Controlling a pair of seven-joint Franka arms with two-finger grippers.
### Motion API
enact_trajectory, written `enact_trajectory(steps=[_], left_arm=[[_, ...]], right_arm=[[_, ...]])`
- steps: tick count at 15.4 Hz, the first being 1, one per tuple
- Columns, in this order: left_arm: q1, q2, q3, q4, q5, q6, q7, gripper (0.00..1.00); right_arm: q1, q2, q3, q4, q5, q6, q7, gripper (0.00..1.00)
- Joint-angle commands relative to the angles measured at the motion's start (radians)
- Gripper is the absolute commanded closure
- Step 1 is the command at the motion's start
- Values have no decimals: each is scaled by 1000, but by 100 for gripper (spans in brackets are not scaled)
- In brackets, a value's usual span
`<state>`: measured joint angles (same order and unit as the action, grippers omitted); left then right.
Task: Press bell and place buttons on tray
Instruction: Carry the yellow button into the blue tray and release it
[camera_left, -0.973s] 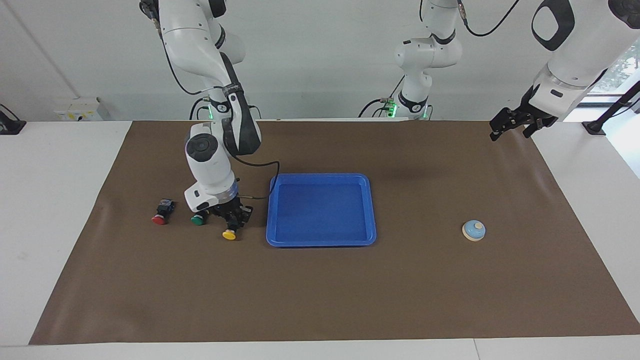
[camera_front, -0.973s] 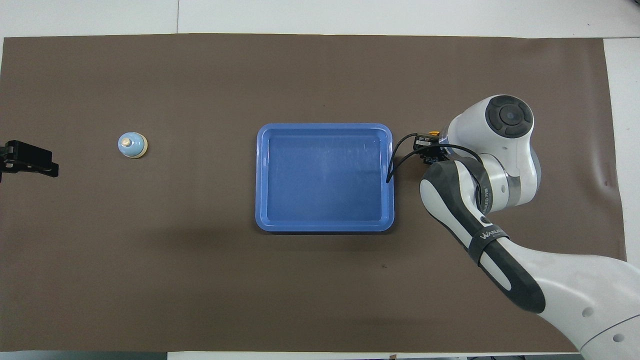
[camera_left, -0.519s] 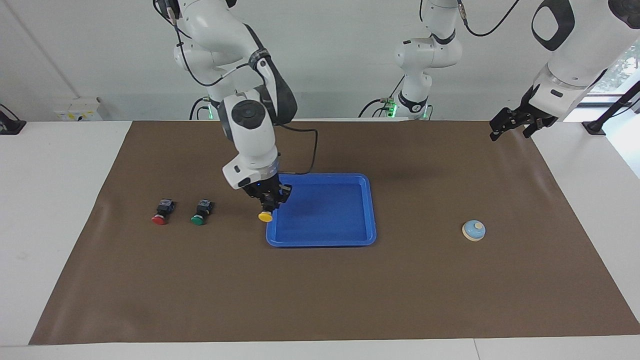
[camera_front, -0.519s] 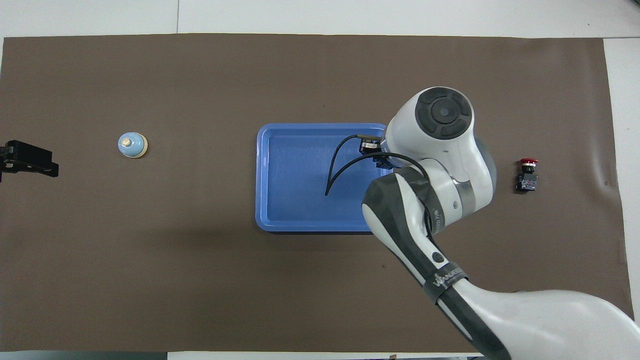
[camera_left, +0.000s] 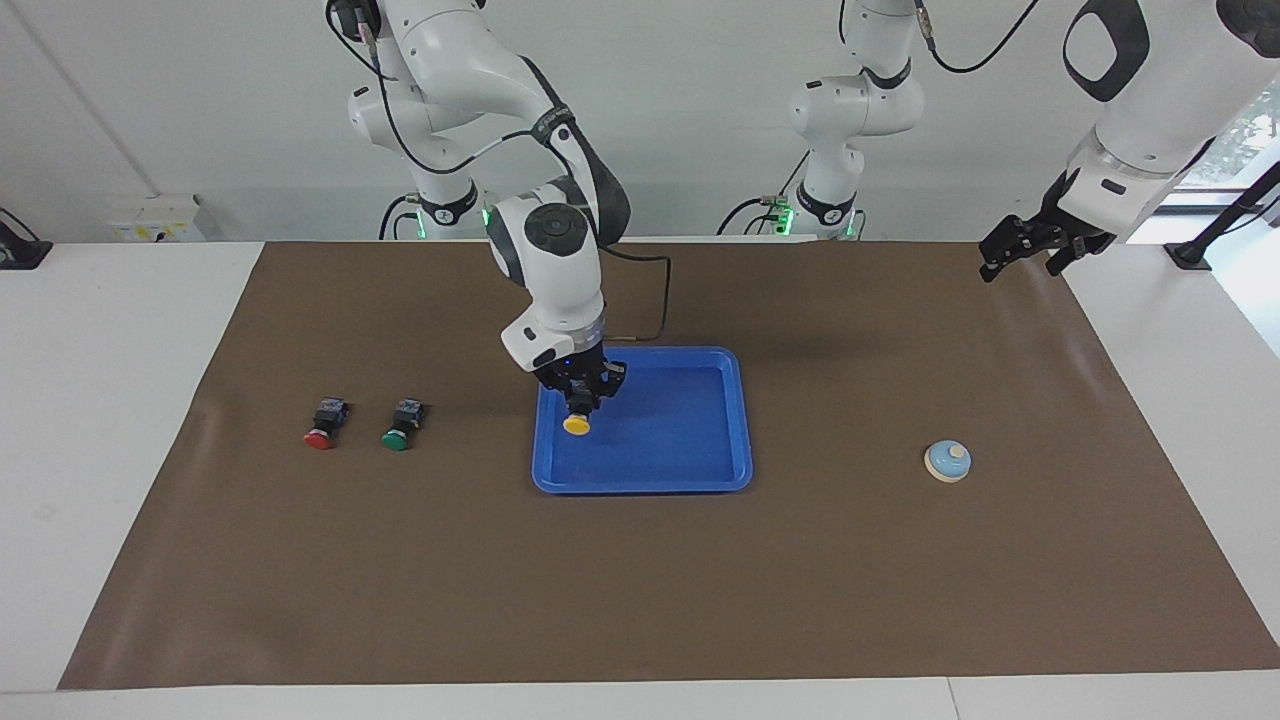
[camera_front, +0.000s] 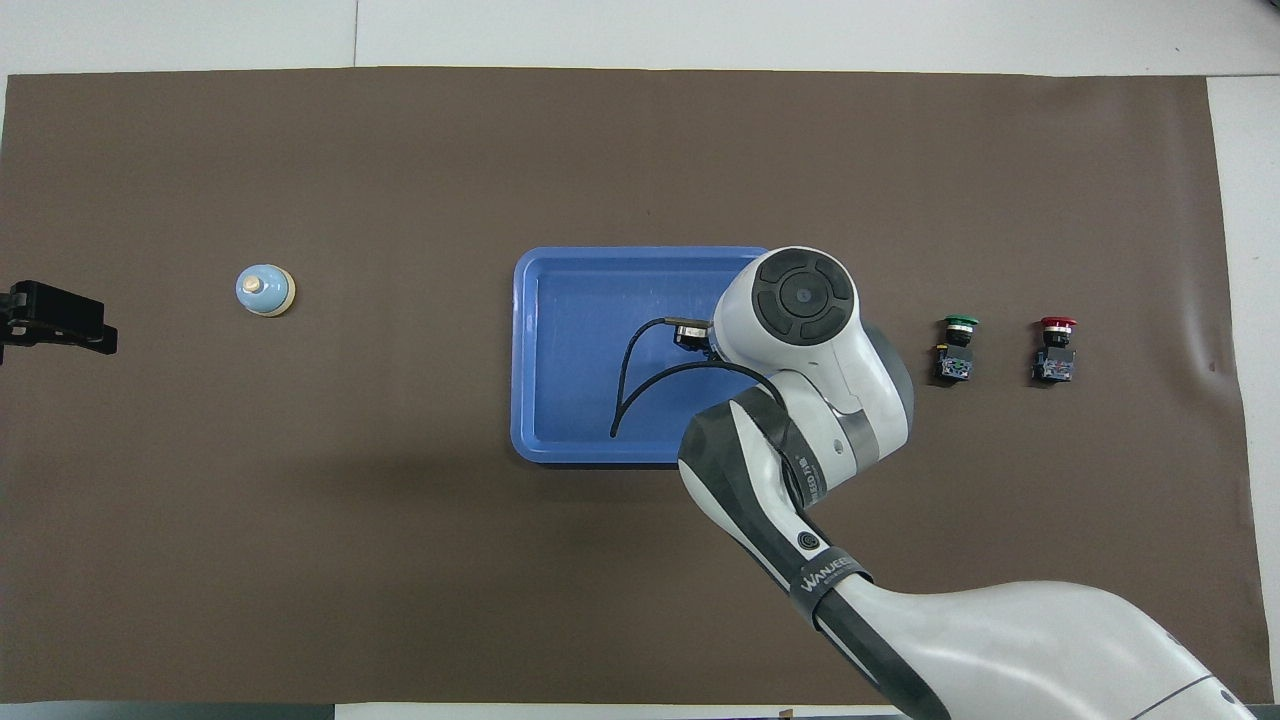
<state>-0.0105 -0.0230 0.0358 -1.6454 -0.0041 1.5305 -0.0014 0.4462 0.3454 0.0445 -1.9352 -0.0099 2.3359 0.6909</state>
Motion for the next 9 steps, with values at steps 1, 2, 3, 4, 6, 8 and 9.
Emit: enact_trajectory(steps=[1, 2, 3, 4, 6, 8, 9], left_arm=[[0, -20, 1, -14, 15, -4, 3, 0], [0, -20, 1, -14, 15, -4, 3, 0], [0, -20, 1, -13, 15, -4, 3, 0], [0, -20, 1, -13, 15, -4, 1, 0], [0, -20, 1, -14, 15, -4, 3, 0], [0, -20, 1, -14, 15, -4, 3, 0], [0, -20, 1, -14, 15, -4, 1, 0]], right_arm=[[9, -11, 0, -66, 2, 77, 18, 100], [9, -13, 0, -67, 2, 77, 18, 100], [9, -13, 0, -68, 2, 77, 19, 100], [9, -14, 0, -74, 2, 77, 25, 82], [11, -16, 0, -73, 2, 71, 39, 22], [9, -23, 0, -65, 2, 50, 39, 0], [3, -34, 0, -53, 2, 16, 38, 0]])
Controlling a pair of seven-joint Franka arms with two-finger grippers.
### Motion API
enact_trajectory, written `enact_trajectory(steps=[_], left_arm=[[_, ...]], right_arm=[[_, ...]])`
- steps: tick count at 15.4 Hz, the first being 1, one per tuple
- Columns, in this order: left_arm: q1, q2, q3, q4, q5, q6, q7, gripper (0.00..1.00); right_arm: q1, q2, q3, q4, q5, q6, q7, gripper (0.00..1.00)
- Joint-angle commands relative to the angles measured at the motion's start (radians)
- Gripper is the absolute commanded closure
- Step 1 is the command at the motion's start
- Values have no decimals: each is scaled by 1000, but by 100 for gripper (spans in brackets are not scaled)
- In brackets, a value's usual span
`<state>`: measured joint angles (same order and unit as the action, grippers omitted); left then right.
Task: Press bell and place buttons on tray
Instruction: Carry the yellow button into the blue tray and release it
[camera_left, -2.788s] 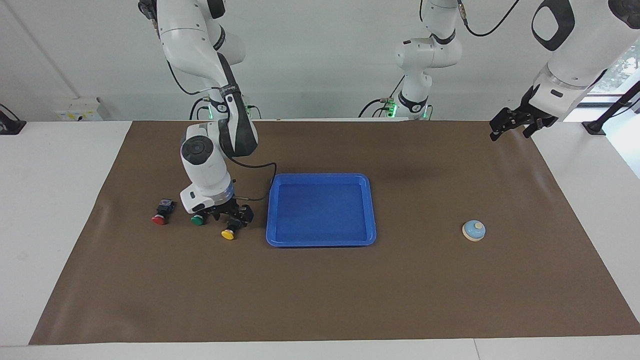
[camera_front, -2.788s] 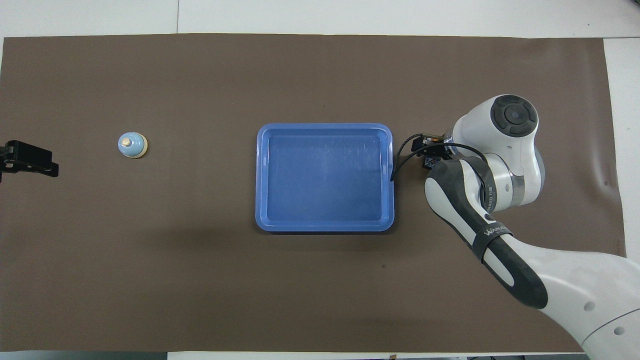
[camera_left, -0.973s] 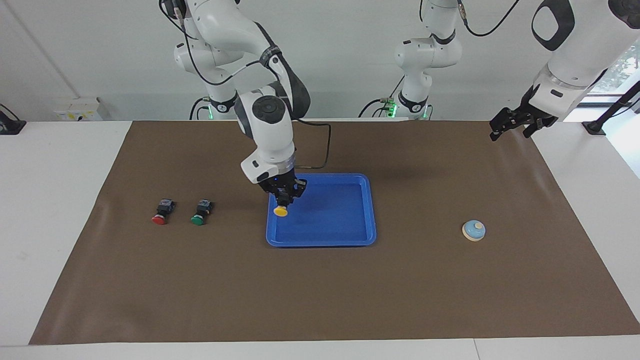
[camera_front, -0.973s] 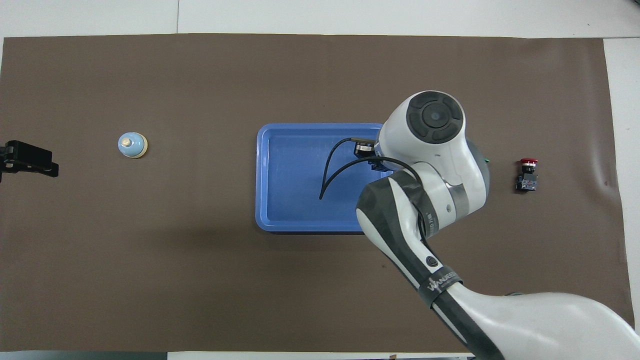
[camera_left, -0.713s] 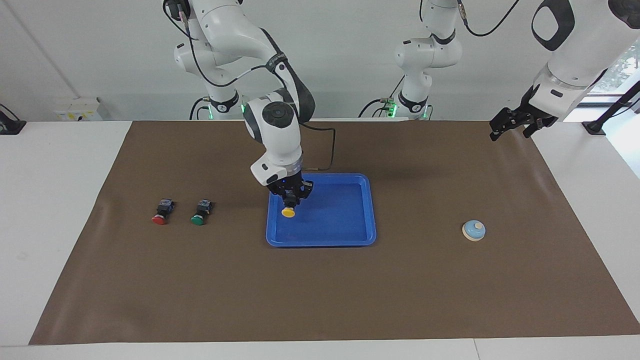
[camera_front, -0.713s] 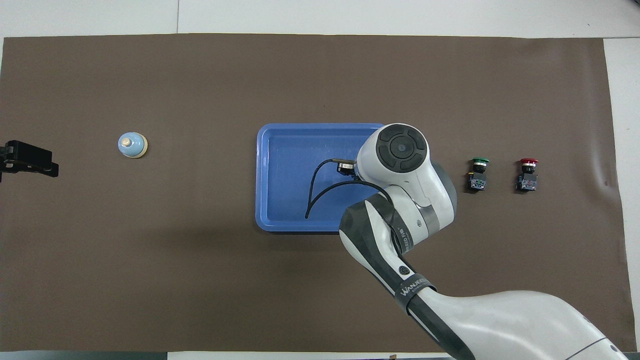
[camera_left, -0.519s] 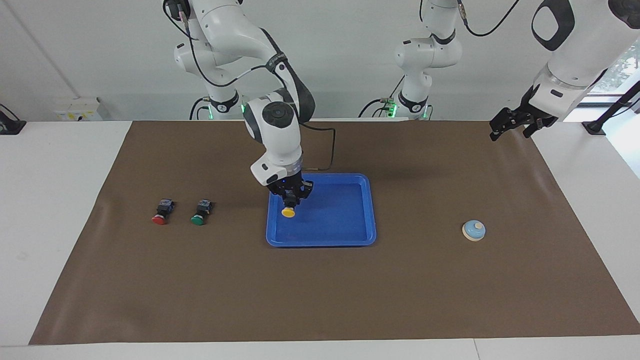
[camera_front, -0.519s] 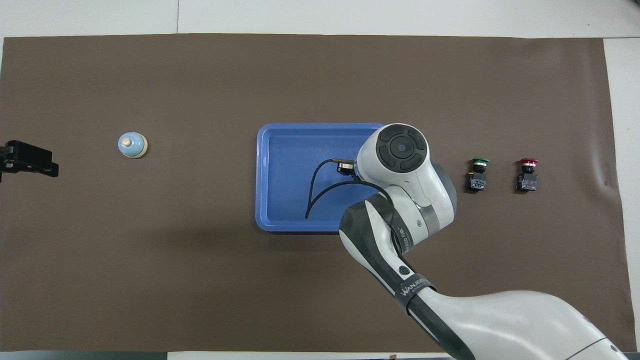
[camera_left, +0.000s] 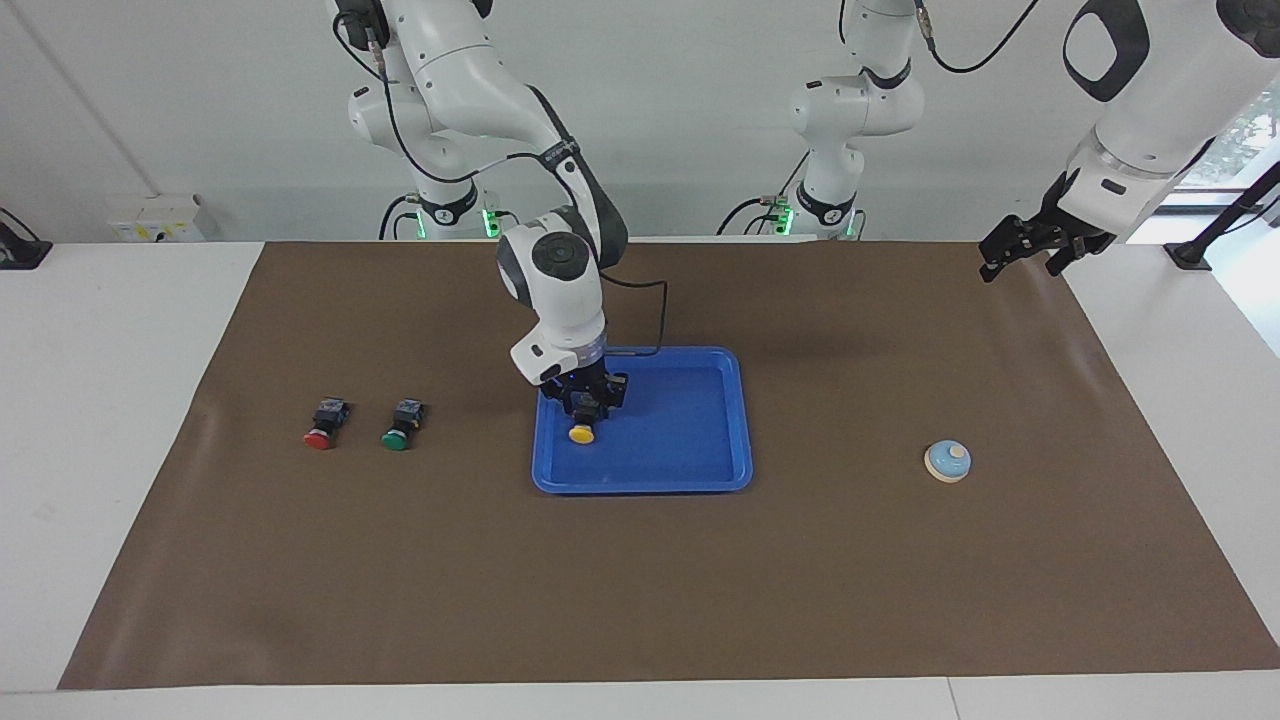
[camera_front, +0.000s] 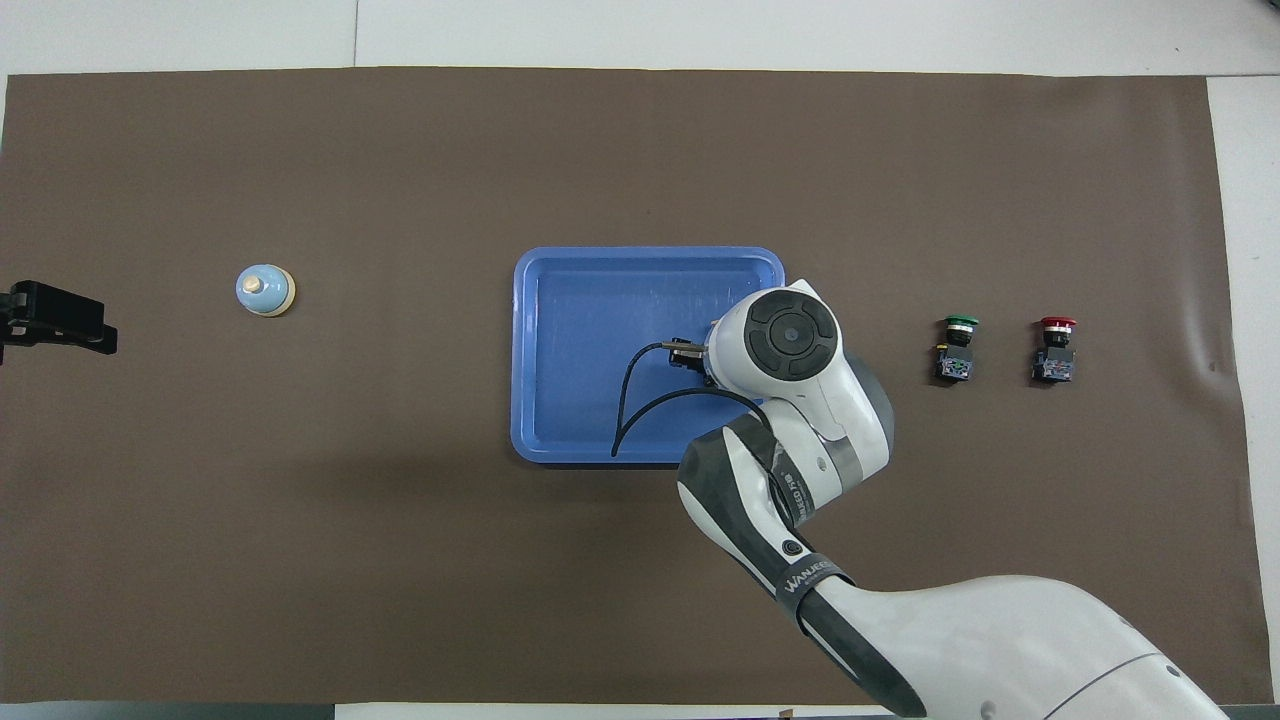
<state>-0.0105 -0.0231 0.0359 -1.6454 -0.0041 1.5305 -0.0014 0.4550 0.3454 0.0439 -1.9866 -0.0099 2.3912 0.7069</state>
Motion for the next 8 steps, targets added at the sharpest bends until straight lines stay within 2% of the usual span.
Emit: enact_trajectory(steps=[1, 5, 8], left_arm=[[0, -20, 1, -14, 15, -4, 3, 0], [0, -20, 1, -14, 15, -4, 3, 0], [0, -20, 1, -13, 15, -4, 3, 0]], right_arm=[[-13, -49, -1, 26, 2, -94, 22, 0], [-93, -140, -9, 91, 1, -272, 10, 0], [-168, -178, -10, 91, -4, -337, -67, 0]])
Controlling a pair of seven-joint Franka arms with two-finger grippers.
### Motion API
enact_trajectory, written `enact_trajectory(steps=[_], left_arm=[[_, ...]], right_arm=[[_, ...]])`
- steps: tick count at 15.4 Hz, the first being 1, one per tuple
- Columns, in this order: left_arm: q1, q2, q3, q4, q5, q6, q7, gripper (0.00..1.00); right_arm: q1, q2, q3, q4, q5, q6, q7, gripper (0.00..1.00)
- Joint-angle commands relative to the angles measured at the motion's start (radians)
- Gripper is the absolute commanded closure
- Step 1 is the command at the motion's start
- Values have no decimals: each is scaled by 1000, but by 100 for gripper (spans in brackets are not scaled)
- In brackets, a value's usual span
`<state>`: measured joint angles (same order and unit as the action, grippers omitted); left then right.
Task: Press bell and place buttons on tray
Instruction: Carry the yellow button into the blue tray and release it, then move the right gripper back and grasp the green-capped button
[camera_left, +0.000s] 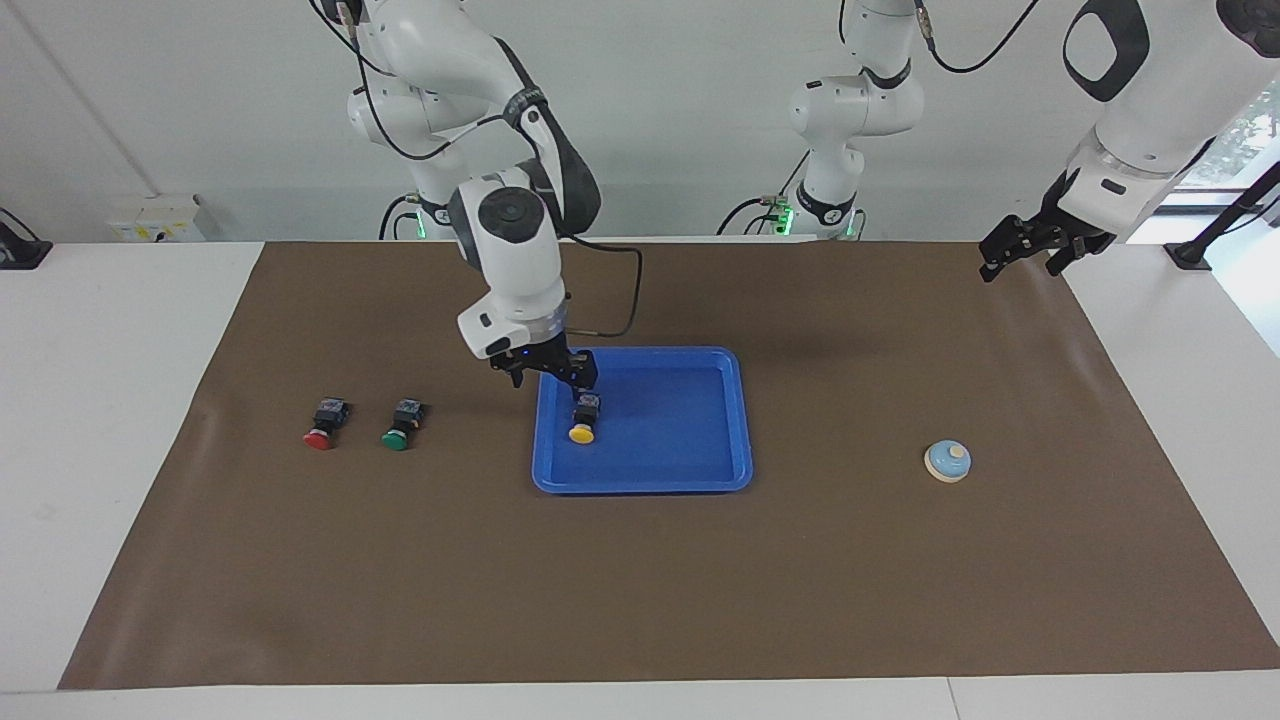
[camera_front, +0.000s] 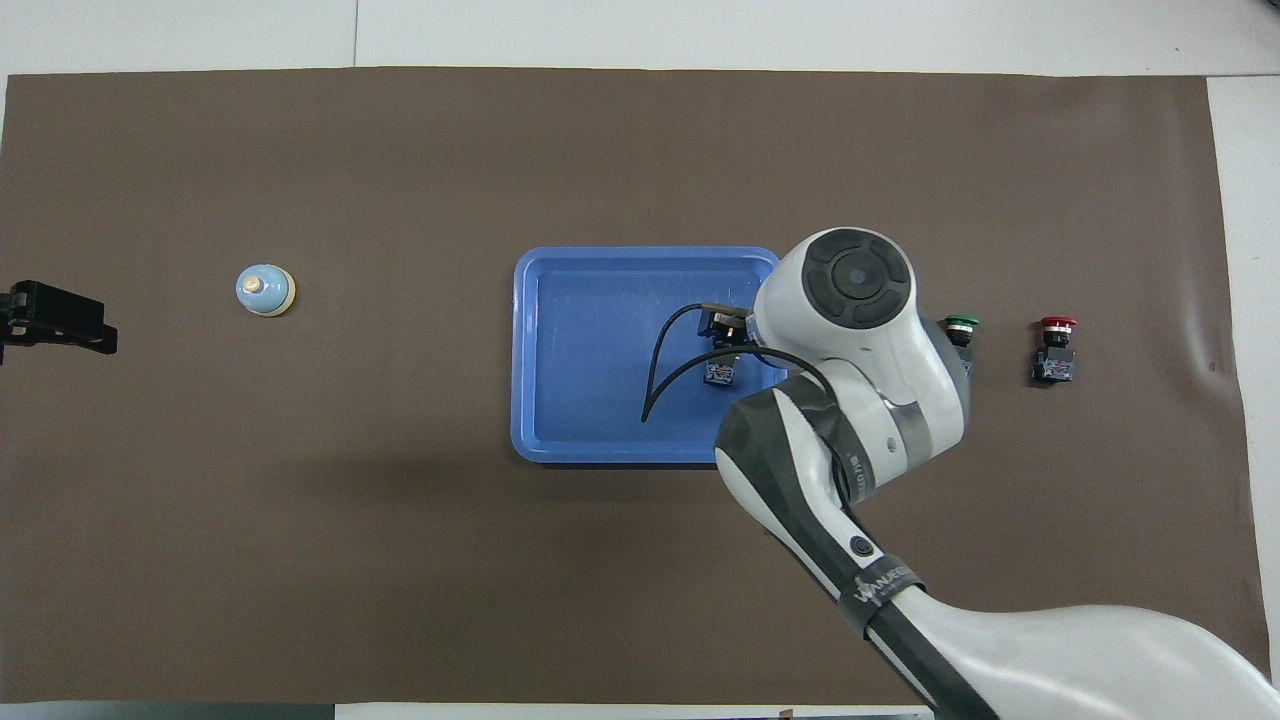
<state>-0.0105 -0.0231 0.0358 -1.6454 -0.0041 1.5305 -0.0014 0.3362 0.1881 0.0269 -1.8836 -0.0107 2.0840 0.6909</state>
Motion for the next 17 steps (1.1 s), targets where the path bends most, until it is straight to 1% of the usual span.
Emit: enact_trajectory(steps=[1, 5, 7, 9, 12, 14, 17], left_arm=[[0, -20, 1, -14, 15, -4, 3, 0], [0, -20, 1, -14, 15, -4, 3, 0], [0, -20, 1, -14, 15, -4, 3, 0], [0, -20, 1, -14, 15, -4, 3, 0], [0, -20, 1, -14, 15, -4, 3, 0], [0, -20, 1, -14, 15, -4, 1, 0], [0, -20, 1, -14, 15, -4, 1, 0]], right_arm=[[-84, -27, 5, -12, -12, -39, -101, 0], [-235, -45, 7, -71, -14, -41, -325, 0], [-292, -64, 7, -133, -14, 0, -405, 0], [-322, -87, 7, -219, -14, 97, -444, 0], [-332, -107, 7, -339, -14, 278, -485, 0], [-333, -110, 5, -385, -14, 327, -504, 0], [-333, -89, 5, -411, -14, 405, -518, 0]])
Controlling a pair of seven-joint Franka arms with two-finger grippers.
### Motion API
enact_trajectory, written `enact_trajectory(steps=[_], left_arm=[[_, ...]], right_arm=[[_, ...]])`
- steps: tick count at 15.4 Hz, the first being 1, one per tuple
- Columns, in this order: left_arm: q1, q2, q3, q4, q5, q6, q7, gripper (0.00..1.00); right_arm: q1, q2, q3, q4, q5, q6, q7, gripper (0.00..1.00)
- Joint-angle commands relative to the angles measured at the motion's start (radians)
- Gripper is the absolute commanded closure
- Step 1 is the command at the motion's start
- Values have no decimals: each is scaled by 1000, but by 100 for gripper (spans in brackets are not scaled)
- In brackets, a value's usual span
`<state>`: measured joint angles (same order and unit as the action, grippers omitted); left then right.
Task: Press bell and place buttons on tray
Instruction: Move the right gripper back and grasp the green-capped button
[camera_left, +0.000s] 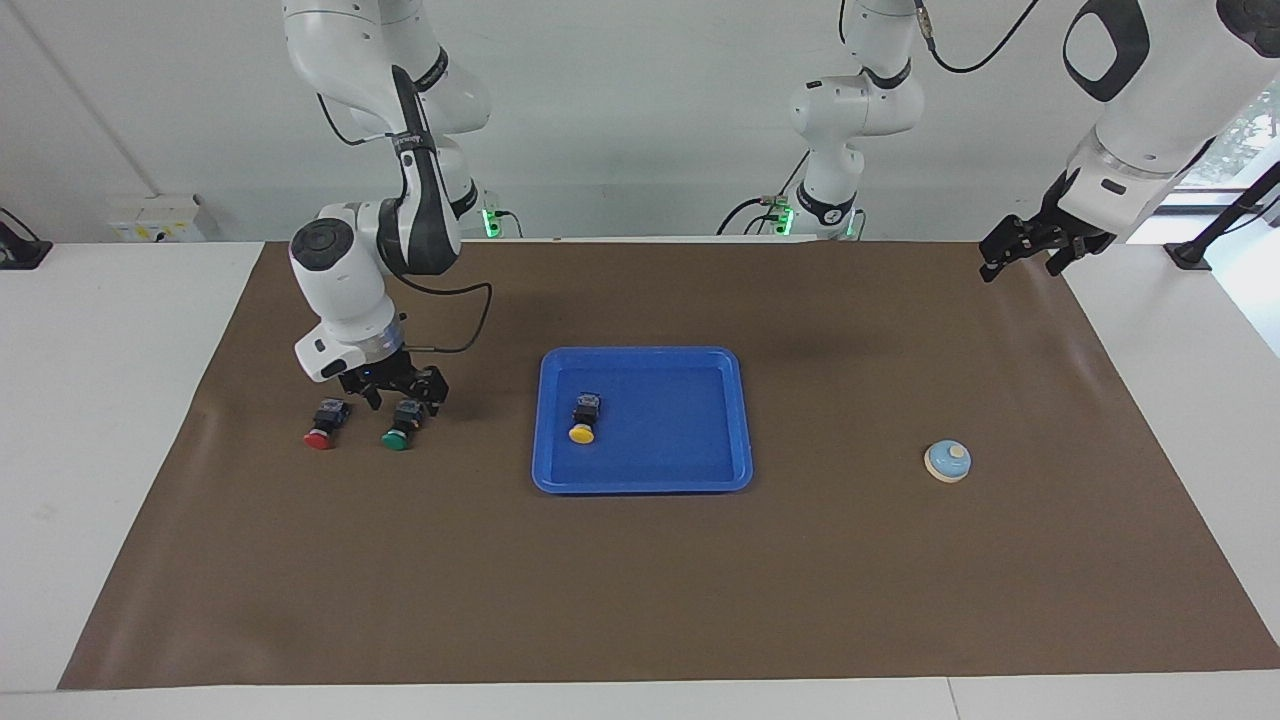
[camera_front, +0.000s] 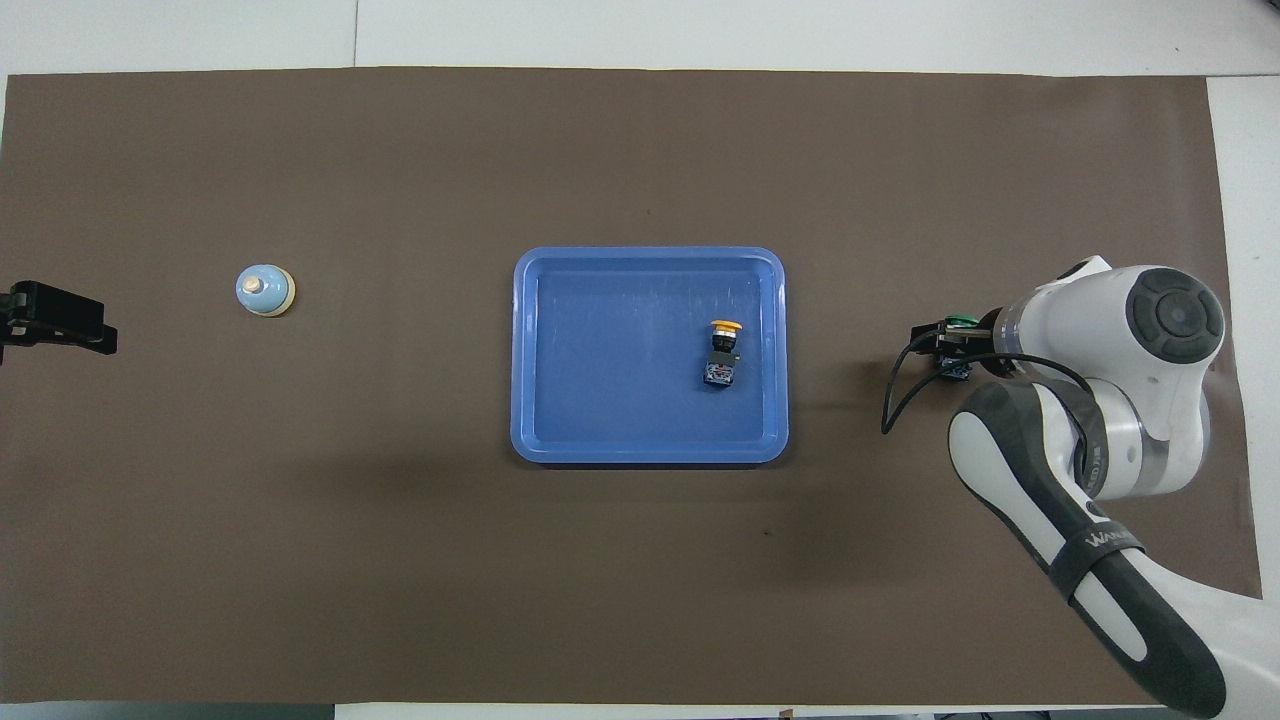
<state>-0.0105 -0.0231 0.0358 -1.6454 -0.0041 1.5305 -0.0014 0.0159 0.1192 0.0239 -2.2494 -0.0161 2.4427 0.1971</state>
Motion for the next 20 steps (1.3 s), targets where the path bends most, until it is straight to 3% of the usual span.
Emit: enact_trajectory(steps=[1, 5, 13, 17, 20], left_arm=[[0, -20, 1, -14, 15, -4, 3, 0], [0, -20, 1, -14, 15, -4, 1, 0], [0, -20, 1, -14, 15, -4, 3, 0], [0, -20, 1, -14, 15, -4, 1, 0], [0, -20, 1, -14, 15, -4, 3, 0]], right_arm=[[-13, -10, 8, -45, -8, 58, -24, 0], [-27, 39, 8, -45, -10, 127, -27, 3], [-40, 57, 10, -42, -10, 148, -11, 12], [-42, 57, 10, -41, -10, 144, -10, 40], [-40, 57, 10, -41, -10, 142, -4, 74]])
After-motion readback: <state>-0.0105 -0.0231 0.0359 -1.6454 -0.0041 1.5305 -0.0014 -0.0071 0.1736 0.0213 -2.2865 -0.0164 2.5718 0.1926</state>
